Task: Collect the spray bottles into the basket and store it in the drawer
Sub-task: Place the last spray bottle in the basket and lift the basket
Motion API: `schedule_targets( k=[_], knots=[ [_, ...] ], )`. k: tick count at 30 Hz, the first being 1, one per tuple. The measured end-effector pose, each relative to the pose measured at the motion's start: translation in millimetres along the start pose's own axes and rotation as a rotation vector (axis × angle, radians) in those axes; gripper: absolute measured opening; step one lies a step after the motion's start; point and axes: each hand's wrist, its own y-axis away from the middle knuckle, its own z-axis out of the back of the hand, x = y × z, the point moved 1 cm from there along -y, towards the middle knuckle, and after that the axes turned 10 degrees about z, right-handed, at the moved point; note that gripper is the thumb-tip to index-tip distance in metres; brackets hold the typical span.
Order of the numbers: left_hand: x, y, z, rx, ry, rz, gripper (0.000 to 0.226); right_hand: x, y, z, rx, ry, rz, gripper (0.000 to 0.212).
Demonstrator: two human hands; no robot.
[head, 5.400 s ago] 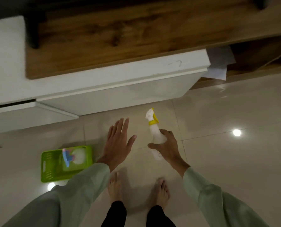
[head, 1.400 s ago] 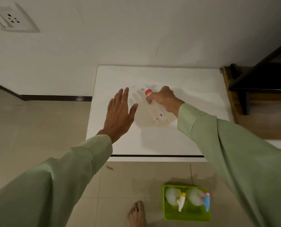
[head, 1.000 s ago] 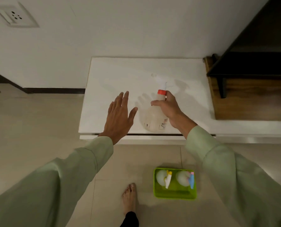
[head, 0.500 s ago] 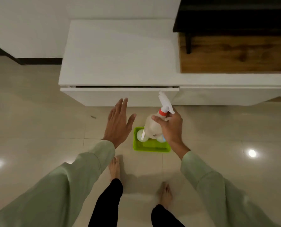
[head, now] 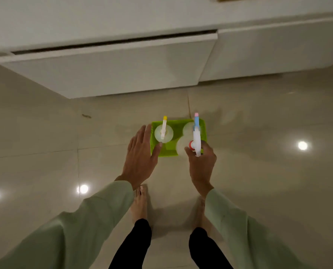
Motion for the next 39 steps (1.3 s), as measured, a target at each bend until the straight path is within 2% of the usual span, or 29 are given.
schedule_targets(
  k=[7,14,19,25,29,32,37,39],
  knots=[
    [24,-39,-58,0.022,0.065,0.037,0.067,-55,-11,-47,0.007,0.12,0.134,0.025],
    [27,-68,-83,0.008,0.144,0.066,0.063,-80,-22,-74,0.06,0.183,0.198,0.021],
    [21,-78,-95,0.007,0.171,0.112,0.062,-101,-30,-80,0.108,0.223,0.147,0.031],
    [7,-87,-100,-0.083,0.187,0.181,0.054,-108,-31,-63,0.275,0.094,0.112,0.064],
    [-6,-96,-103,-0.16,0.12,0.332,0.034,-93,-39,-31,0.124,0.122,0.224,0.046],
    [-5,-100,-109,-0.194,0.114,0.35,0.027,-81,-52,-11,0.039,0.157,0.265,0.047],
    [-1,-103,-116,-0.238,0.112,0.401,0.03,-76,-87,-21,0.161,0.236,0.184,0.039],
    [-1,-103,-116,-0.234,0.111,0.412,0.031,-80,-97,-31,0.219,0.269,0.209,0.032]
  ],
)
